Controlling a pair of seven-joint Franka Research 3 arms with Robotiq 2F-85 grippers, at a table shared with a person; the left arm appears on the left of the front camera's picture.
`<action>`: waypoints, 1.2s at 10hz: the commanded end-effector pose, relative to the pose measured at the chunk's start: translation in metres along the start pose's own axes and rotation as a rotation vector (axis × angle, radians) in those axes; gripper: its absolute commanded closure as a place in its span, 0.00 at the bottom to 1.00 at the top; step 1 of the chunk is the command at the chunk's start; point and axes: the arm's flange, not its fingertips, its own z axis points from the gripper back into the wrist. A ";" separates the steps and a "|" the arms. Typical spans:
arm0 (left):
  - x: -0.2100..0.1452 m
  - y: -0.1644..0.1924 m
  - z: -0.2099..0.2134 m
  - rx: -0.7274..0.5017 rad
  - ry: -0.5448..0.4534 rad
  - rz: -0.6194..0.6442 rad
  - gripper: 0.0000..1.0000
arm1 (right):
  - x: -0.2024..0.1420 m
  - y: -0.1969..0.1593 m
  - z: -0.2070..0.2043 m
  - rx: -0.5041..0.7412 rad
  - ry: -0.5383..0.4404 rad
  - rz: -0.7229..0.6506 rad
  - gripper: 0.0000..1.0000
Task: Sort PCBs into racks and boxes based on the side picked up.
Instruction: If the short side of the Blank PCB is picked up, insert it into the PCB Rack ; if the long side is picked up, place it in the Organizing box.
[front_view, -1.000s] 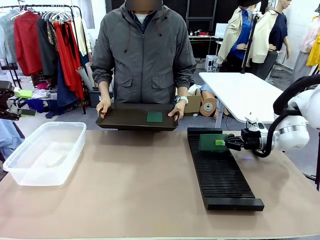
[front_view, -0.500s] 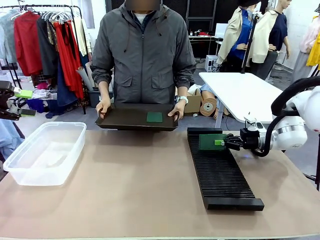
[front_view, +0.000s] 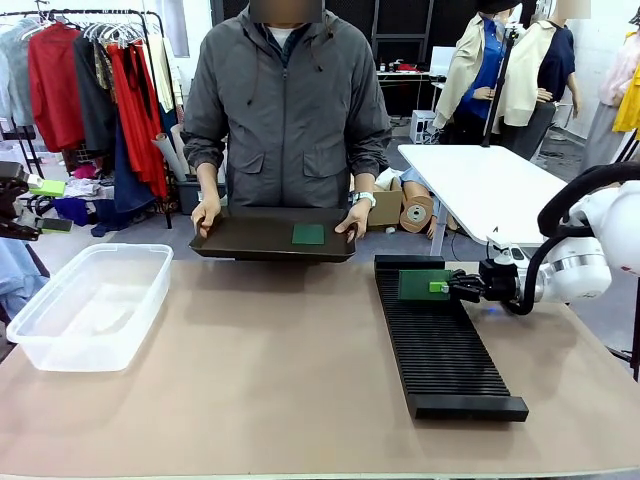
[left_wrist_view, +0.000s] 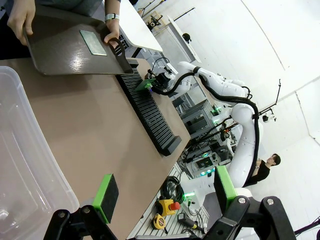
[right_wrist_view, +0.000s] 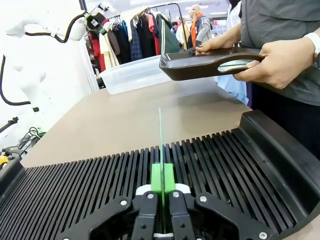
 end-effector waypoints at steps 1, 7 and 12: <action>0.000 -0.002 0.000 -0.004 -0.005 0.006 0.00 | -0.008 -0.020 0.009 -0.033 0.005 -0.023 1.00; 0.000 -0.002 0.000 -0.004 -0.005 0.006 0.00 | 0.012 -0.008 0.009 -0.005 -0.058 0.023 0.70; 0.000 -0.002 0.000 -0.004 -0.005 0.006 0.00 | 0.024 -0.002 0.010 -0.001 -0.059 0.034 0.00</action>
